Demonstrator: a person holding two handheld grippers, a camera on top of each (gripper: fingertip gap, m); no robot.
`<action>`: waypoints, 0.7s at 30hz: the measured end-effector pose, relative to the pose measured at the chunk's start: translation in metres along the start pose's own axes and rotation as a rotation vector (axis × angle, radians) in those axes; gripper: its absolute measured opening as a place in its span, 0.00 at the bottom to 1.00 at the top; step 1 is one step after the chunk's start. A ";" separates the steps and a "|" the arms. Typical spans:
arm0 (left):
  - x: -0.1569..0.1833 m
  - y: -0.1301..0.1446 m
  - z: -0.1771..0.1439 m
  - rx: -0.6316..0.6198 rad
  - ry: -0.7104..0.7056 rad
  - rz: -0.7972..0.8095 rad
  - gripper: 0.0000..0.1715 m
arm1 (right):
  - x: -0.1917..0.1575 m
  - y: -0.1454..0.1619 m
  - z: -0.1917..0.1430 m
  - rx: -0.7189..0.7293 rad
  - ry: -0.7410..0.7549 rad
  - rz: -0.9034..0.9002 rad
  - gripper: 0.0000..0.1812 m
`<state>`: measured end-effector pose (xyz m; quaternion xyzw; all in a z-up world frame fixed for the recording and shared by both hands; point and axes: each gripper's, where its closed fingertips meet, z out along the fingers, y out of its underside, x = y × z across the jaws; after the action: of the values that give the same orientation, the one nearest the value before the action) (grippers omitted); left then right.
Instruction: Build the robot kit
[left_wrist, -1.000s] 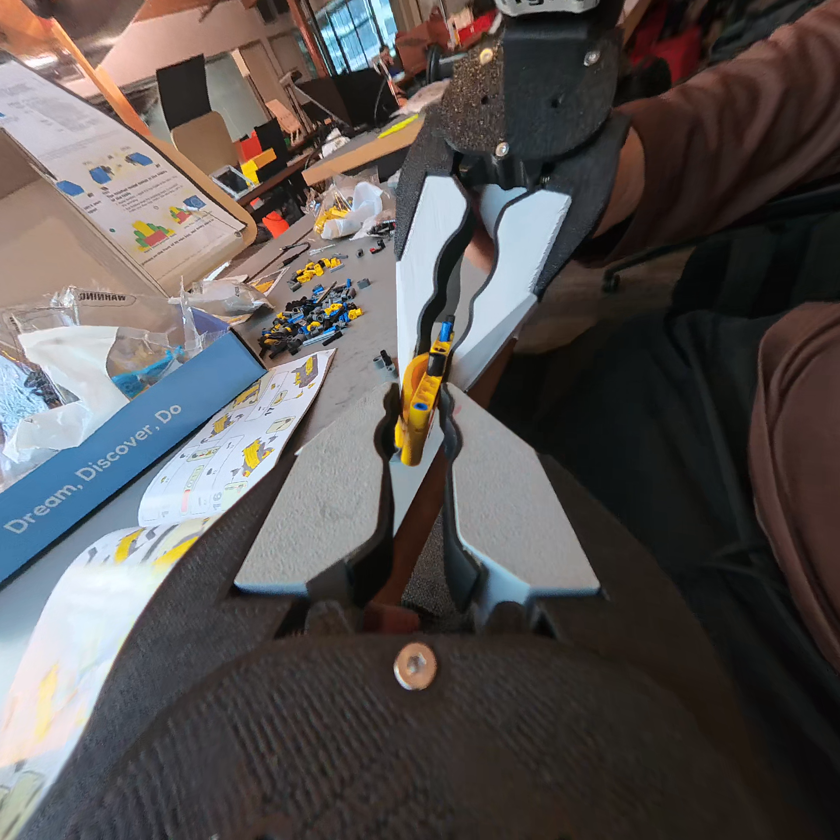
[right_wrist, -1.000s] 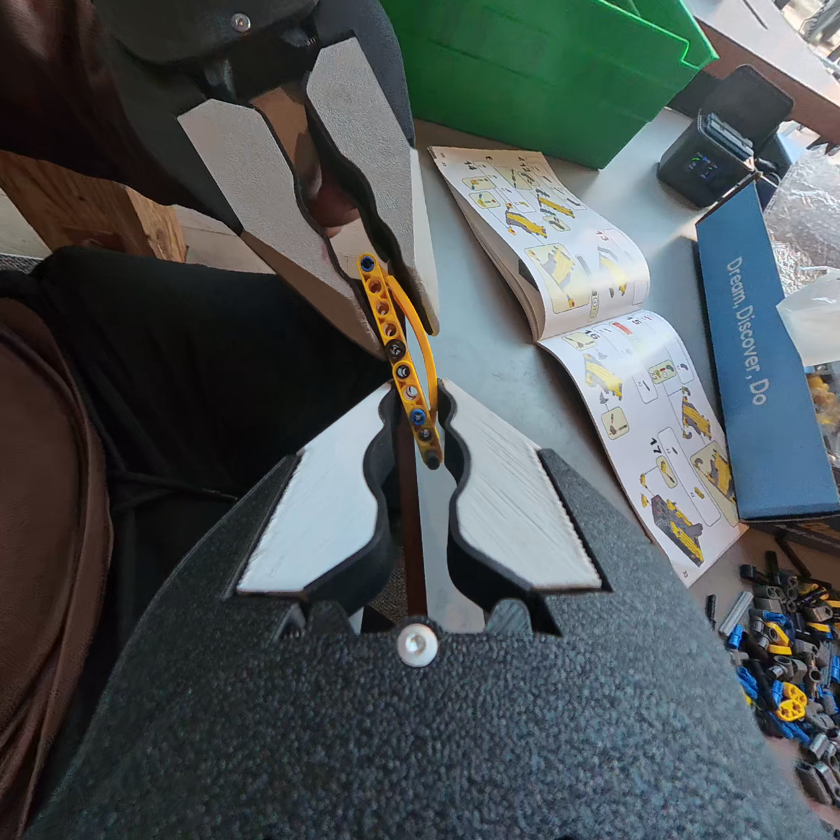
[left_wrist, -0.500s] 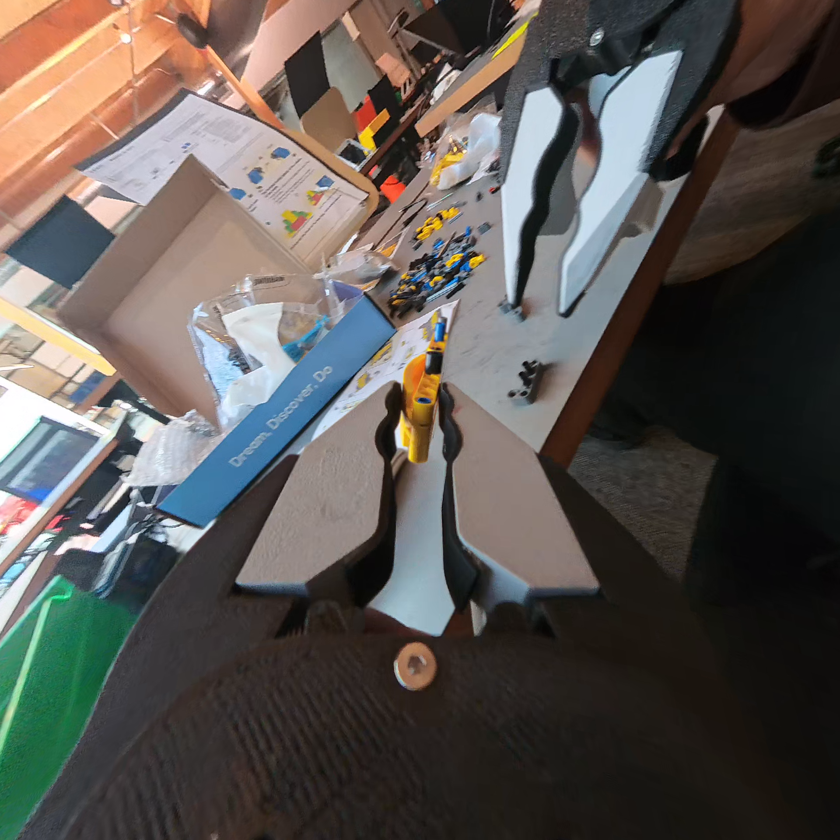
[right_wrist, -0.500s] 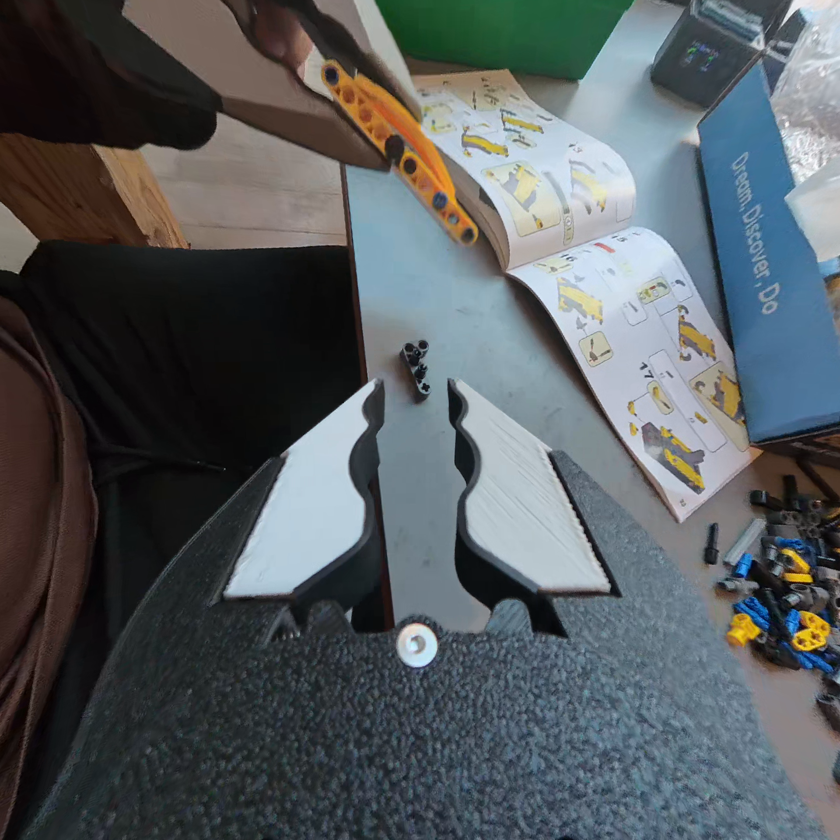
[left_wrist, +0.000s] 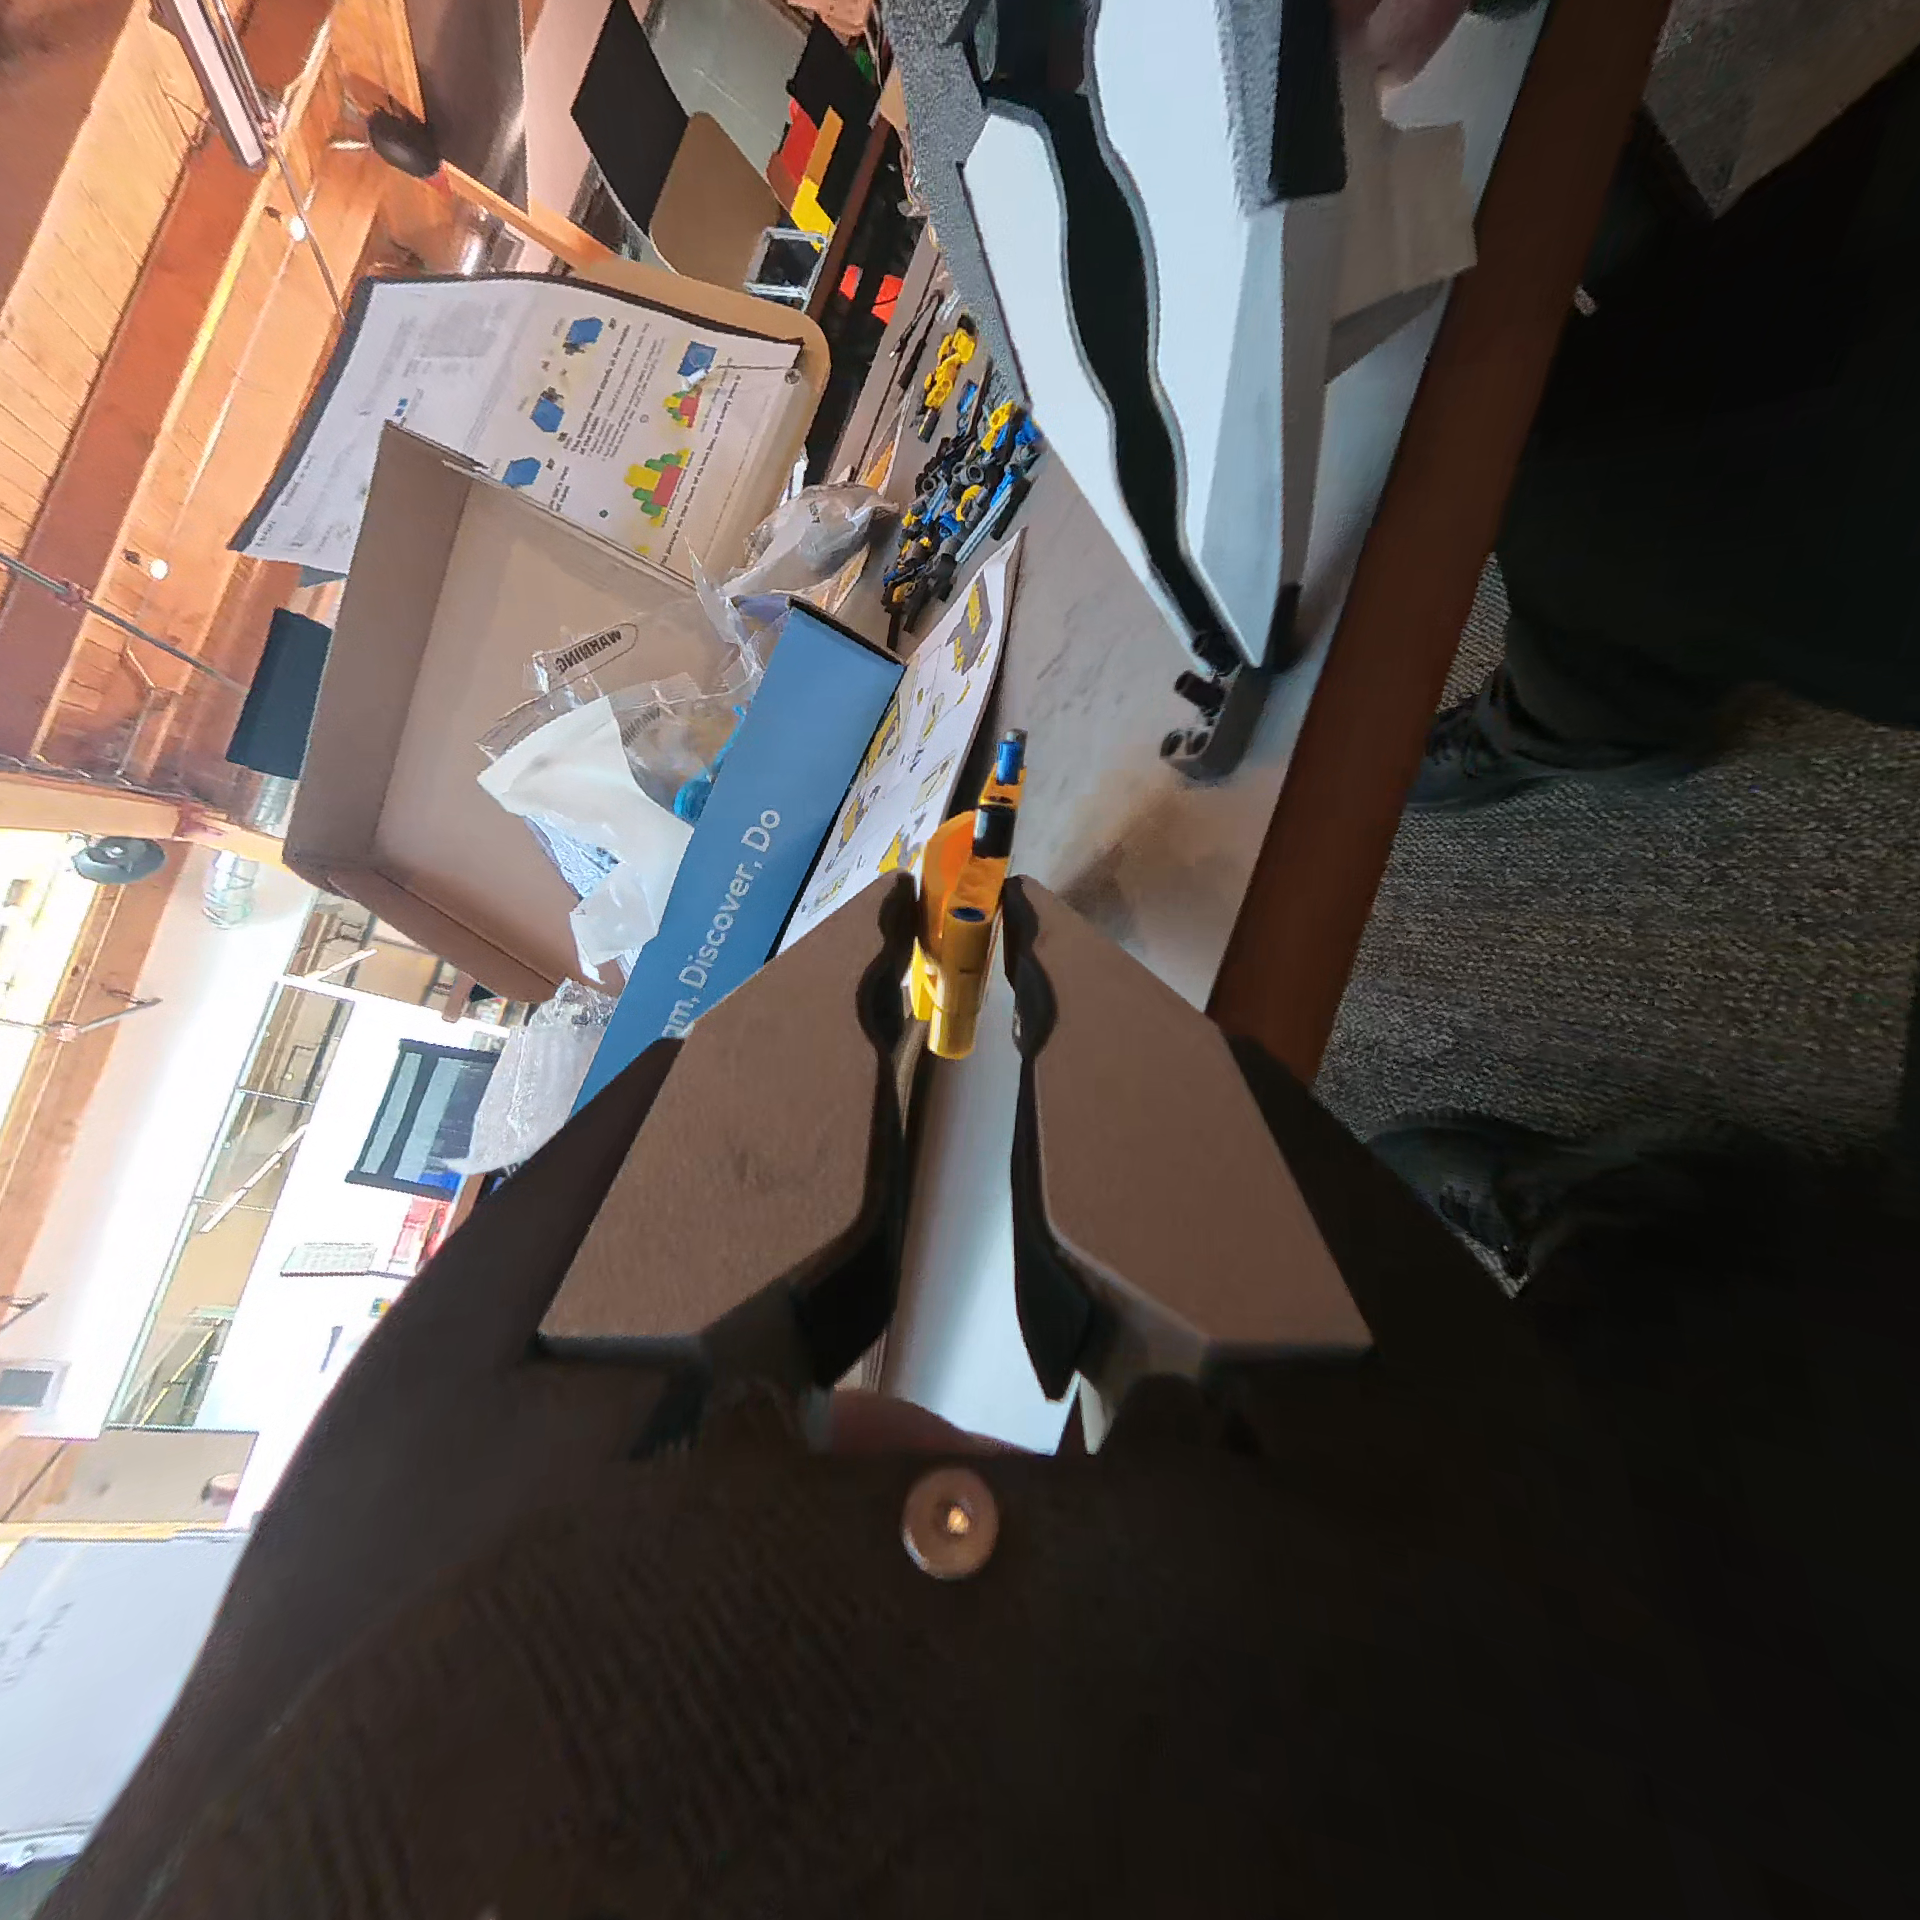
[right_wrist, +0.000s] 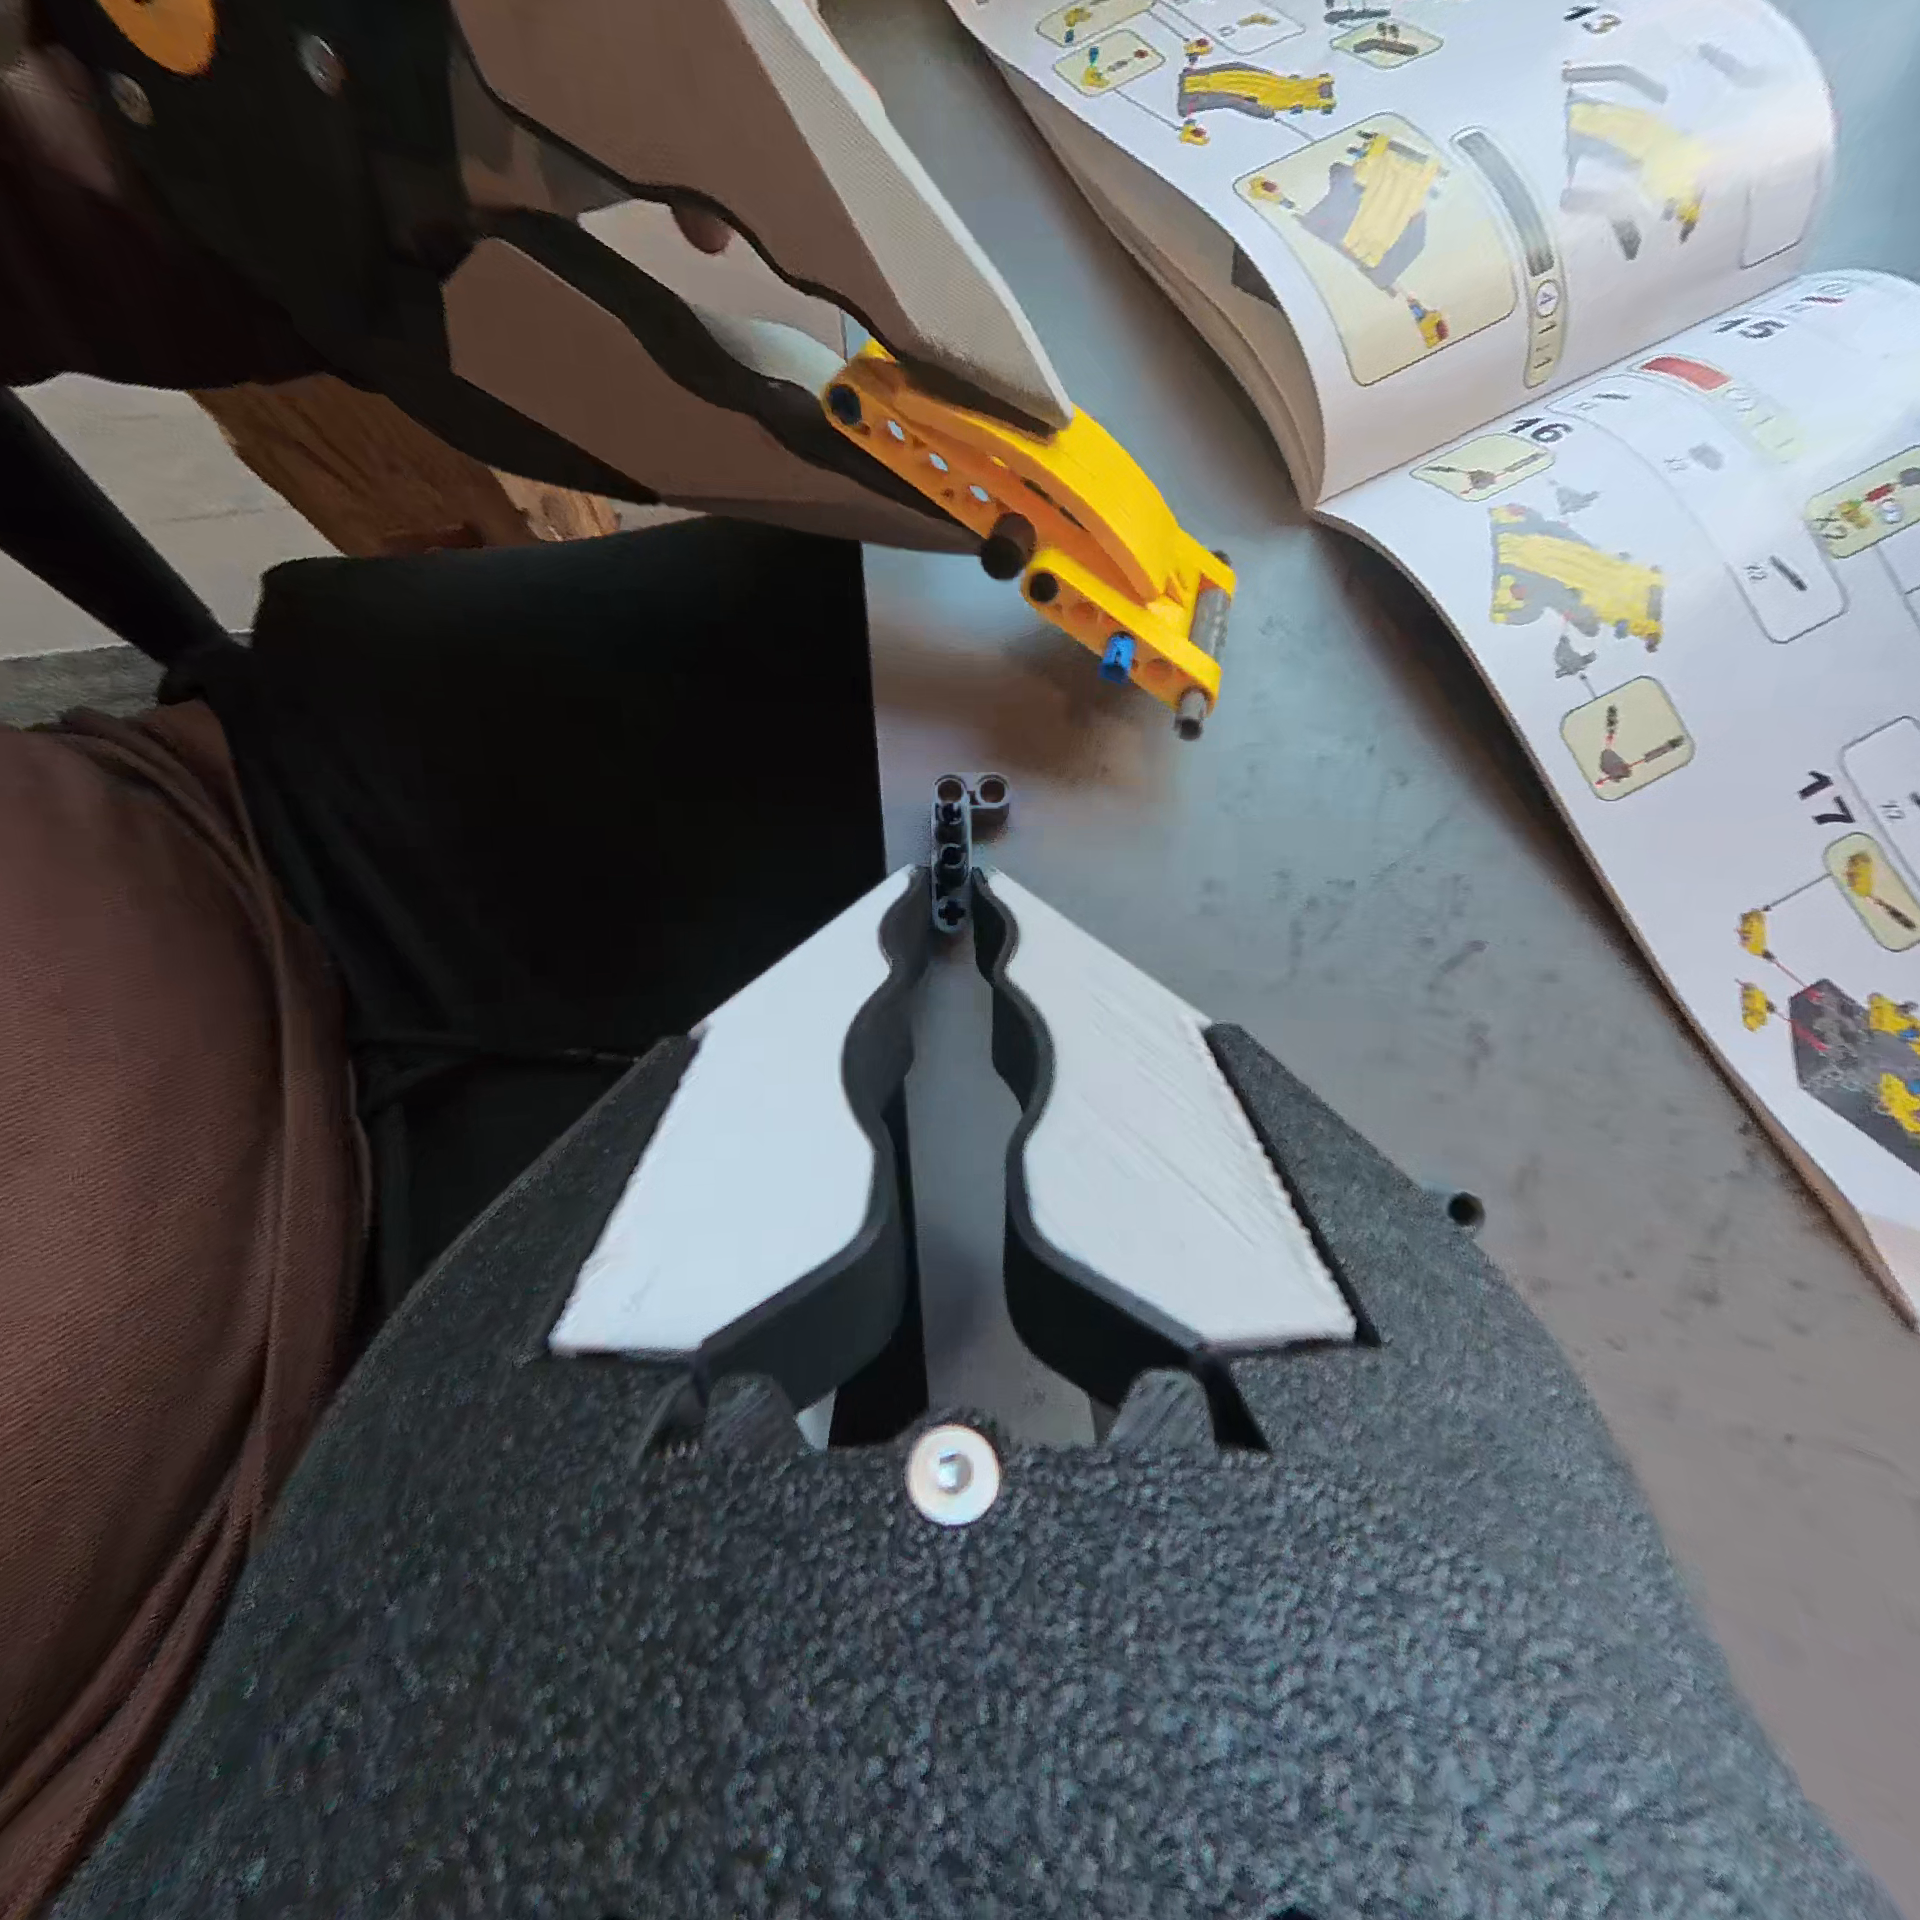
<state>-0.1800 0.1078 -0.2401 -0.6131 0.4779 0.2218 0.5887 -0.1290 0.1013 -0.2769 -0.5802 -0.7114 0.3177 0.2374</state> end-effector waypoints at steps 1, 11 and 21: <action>0.003 -0.002 0.002 0.007 0.012 -0.008 0.07 | -0.002 0.000 -0.001 0.004 -0.022 0.017 0.03; 0.014 -0.012 0.007 0.037 0.027 0.029 0.07 | 0.011 0.016 -0.016 -0.032 -0.028 0.060 0.04; 0.015 -0.011 0.010 0.026 0.005 0.043 0.08 | 0.046 0.027 -0.035 -0.054 0.185 0.033 0.07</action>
<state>-0.1612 0.1103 -0.2486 -0.5956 0.4951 0.2266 0.5906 -0.0959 0.1563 -0.2739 -0.6250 -0.6851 0.2474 0.2809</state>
